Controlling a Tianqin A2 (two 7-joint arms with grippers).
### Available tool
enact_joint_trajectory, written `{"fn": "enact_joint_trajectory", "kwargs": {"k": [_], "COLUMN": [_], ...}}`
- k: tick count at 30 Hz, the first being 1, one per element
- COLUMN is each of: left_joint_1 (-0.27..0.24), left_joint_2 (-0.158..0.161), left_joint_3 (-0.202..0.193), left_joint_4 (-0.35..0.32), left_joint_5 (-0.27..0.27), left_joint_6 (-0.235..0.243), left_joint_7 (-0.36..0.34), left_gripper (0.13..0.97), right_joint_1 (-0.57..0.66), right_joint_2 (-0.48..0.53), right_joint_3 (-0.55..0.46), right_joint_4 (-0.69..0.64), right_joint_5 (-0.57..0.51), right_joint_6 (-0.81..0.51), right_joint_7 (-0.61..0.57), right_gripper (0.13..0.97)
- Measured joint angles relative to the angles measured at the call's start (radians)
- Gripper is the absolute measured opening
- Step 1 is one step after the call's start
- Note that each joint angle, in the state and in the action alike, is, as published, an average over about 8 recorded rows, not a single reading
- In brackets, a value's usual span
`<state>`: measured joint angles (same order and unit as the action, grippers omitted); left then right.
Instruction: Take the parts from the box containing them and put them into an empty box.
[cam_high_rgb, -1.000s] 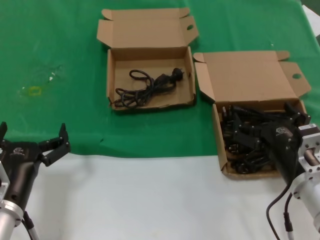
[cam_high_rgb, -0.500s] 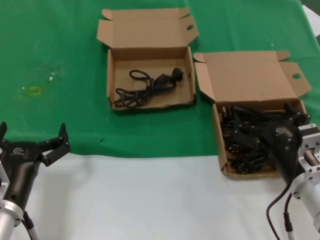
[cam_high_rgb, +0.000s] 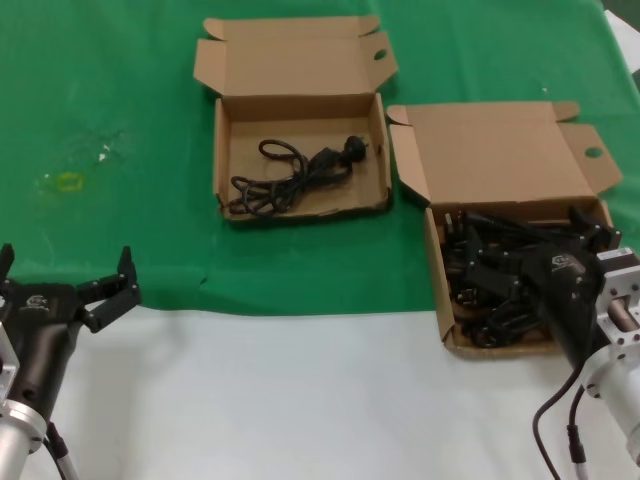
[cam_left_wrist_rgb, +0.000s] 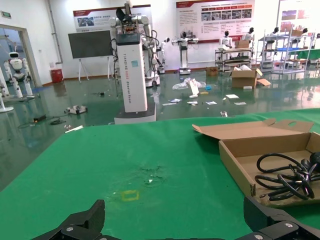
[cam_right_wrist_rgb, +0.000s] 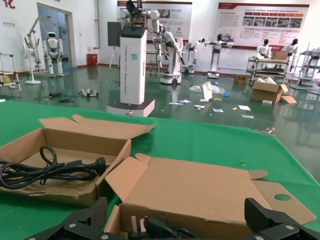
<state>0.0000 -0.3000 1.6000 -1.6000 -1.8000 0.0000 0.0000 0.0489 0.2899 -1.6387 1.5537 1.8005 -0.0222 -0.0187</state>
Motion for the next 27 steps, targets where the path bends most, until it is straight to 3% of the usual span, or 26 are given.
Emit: {"fn": "enact_joint_trajectory", "kwargs": {"k": [27], "left_joint_1": [0.000], "left_joint_2": [0.000], "left_joint_3": [0.000], "left_joint_4": [0.000], "left_joint_5": [0.000], "left_joint_6": [0.000], "left_joint_7": [0.000], "left_gripper": [0.966], "right_joint_1": [0.000], "right_joint_2": [0.000], "right_joint_3": [0.000], "right_joint_4": [0.000], "right_joint_5": [0.000], "right_joint_6": [0.000], "right_joint_7": [0.000], "right_gripper": [0.966]}}
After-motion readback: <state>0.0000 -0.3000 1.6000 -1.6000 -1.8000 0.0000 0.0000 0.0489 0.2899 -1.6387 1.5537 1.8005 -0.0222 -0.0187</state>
